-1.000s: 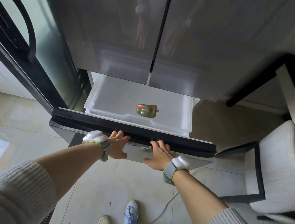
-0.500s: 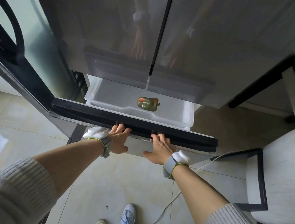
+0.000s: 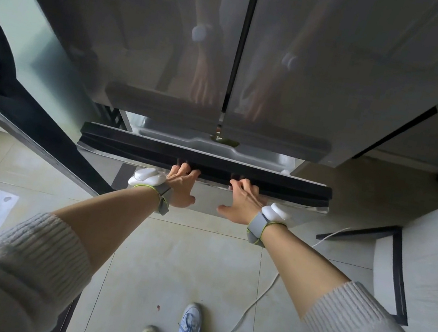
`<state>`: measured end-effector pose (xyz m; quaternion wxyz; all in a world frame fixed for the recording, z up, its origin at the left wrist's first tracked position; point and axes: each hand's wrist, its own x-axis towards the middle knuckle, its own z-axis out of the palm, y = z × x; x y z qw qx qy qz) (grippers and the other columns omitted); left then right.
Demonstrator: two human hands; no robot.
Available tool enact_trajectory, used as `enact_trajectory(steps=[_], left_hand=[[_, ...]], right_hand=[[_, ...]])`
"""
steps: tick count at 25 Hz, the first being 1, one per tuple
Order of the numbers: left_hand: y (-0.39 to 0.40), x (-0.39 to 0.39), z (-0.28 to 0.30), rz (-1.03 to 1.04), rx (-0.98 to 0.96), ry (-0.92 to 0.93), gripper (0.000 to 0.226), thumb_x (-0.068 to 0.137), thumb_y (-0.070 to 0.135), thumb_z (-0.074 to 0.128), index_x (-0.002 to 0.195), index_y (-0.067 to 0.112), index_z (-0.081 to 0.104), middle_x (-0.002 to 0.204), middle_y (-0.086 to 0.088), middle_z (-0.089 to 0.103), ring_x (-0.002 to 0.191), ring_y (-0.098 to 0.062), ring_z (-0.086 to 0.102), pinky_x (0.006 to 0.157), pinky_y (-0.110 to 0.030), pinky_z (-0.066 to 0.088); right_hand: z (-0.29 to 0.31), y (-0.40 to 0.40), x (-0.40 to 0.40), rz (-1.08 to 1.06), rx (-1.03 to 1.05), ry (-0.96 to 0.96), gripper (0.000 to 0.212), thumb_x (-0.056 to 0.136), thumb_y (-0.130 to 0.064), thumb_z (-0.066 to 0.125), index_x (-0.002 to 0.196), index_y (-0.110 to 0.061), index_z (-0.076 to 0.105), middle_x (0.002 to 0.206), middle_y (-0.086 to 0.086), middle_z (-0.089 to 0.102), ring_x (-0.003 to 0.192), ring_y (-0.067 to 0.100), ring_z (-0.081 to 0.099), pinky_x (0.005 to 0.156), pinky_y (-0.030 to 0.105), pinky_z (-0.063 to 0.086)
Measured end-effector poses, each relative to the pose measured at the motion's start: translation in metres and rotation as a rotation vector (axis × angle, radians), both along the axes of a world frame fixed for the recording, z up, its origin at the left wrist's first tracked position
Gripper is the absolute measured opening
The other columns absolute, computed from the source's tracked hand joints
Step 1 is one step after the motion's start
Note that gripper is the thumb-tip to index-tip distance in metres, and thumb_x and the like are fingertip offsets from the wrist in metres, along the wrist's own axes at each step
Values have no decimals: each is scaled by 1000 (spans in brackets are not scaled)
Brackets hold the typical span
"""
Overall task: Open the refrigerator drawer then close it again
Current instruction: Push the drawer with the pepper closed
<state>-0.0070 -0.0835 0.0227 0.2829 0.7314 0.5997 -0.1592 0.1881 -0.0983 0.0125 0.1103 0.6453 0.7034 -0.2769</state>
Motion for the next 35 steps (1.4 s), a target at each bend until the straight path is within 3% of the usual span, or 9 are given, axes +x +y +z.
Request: enact_trajectory(steps=[5,12,18,24,29,32,35], left_hand=[[29,-1,-7,2,36,12,84,84,29,61,156,21,19,155,-10,26,144,-33,26,100,-50,45],[64,8,-8,-1,26,33,94,85,29,60,160,21,5,164,-9,15,152,-31,11,109,-52,35],[83,13,-9,34,-42,18,98,89,27,58,160,24,-9,168,-4,-17,155,-26,-15,119,-56,14],[82,19,-10,41,-27,21,97,90,24,57,159,21,-11,168,-7,-19,154,-28,-17,121,-51,8],[88,19,-8,44,-45,5,96,90,24,56,159,20,-10,168,-8,-17,155,-29,-16,121,-49,9],[85,15,-10,60,-35,-32,95,88,24,56,160,22,-7,168,-5,-16,155,-27,-14,120,-54,13],[81,10,-8,70,-49,-62,94,87,25,55,160,22,-5,168,-3,-16,155,-25,-13,120,-59,16]], right_hand=[[-8,29,-1,-12,30,-15,63,81,-44,63,133,-16,42,143,5,35,133,35,32,85,41,32],[-15,64,6,-1,56,-41,89,79,-49,64,152,-17,25,154,2,27,146,29,19,103,55,32],[-19,90,8,-4,49,-40,100,76,-49,64,157,-17,13,165,-2,12,153,29,6,106,62,31],[-22,95,10,12,28,-44,109,76,-50,64,160,-17,3,169,-4,0,156,27,-3,108,66,26],[-20,94,10,16,24,-43,108,76,-51,62,160,-17,3,169,-4,2,156,26,0,109,68,22],[-20,92,11,26,37,-37,106,76,-51,63,159,-15,8,168,-4,8,155,25,1,109,69,22],[-12,87,9,8,1,-22,106,79,-51,63,160,-14,5,169,-4,1,157,23,-6,112,68,18]])
